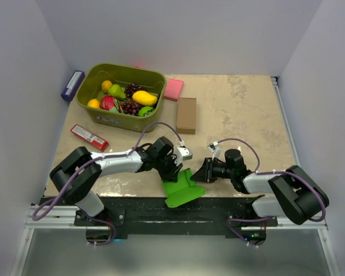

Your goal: Fold the paper box

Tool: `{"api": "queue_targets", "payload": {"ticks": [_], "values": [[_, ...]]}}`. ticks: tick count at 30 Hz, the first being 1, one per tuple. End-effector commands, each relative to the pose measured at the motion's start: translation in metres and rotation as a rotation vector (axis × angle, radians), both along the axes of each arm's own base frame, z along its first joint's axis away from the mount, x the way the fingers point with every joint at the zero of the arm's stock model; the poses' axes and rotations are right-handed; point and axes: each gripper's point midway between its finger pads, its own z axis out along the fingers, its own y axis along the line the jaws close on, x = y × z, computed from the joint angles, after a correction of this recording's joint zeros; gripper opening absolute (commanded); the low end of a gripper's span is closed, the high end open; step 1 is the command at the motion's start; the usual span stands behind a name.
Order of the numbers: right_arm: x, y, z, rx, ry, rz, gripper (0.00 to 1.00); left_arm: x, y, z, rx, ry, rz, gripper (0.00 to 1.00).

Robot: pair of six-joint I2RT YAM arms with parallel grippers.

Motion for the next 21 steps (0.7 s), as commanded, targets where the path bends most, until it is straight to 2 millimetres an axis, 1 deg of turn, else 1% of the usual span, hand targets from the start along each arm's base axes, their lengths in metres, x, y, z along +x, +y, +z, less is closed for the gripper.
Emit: {"api": "queue_targets", "payload": {"ticks": [1,5,7,8,9,10,11,12,13,14,15,16,17,18,19,20,21], "values": [[0.019,0.000,-0.009,-0.110,-0.039,-0.092,0.17,0.001,0.016,-0.019,0.117,-0.082,-0.036,0.02],[0.025,-0.003,-0.015,-0.200,-0.044,-0.125,0.13,0.003,0.017,-0.018,0.131,-0.114,-0.031,0.02],[0.023,-0.006,-0.021,-0.265,-0.030,-0.125,0.11,0.006,0.016,-0.016,0.133,-0.138,-0.023,0.02],[0.028,-0.010,-0.024,-0.308,-0.040,-0.153,0.10,0.005,0.017,-0.015,0.132,-0.141,-0.023,0.01],[0.027,-0.013,-0.027,-0.353,-0.031,-0.154,0.09,0.006,0.016,-0.014,0.130,-0.145,-0.021,0.01],[0.024,-0.012,-0.027,-0.377,-0.037,-0.147,0.08,0.006,0.015,-0.012,0.120,-0.151,-0.021,0.01],[0.028,-0.015,-0.029,-0.412,-0.046,-0.174,0.07,0.007,0.014,-0.011,0.118,-0.151,-0.018,0.01],[0.028,-0.014,-0.028,-0.426,-0.040,-0.182,0.05,0.007,0.013,-0.010,0.114,-0.148,-0.014,0.01],[0.024,-0.013,-0.031,-0.454,-0.035,-0.174,0.02,0.007,0.012,-0.008,0.108,-0.147,-0.013,0.01],[0.027,-0.016,-0.035,-0.493,-0.037,-0.199,0.01,0.005,0.011,-0.008,0.099,-0.137,-0.015,0.01],[0.027,-0.016,-0.035,-0.515,-0.029,-0.209,0.00,0.005,0.008,-0.005,0.086,-0.136,-0.014,0.01],[0.022,-0.013,-0.037,-0.536,-0.035,-0.200,0.00,0.004,0.007,-0.004,0.078,-0.131,-0.015,0.01],[0.022,-0.012,-0.037,-0.549,-0.039,-0.209,0.00,0.002,0.006,-0.003,0.067,-0.118,-0.015,0.01],[0.025,-0.015,-0.038,-0.577,-0.039,-0.250,0.00,0.001,0.004,-0.002,0.060,-0.114,-0.015,0.00],[0.021,-0.013,-0.038,-0.594,-0.048,-0.252,0.00,-0.001,0.004,-0.002,0.054,-0.105,-0.015,0.00],[0.022,-0.012,-0.037,-0.609,-0.057,-0.267,0.00,-0.003,0.002,-0.001,0.043,-0.090,-0.016,0.00],[0.025,-0.023,-0.041,-0.670,-0.060,-0.325,0.00,-0.004,0.001,-0.001,0.039,-0.084,-0.017,0.00]]}}
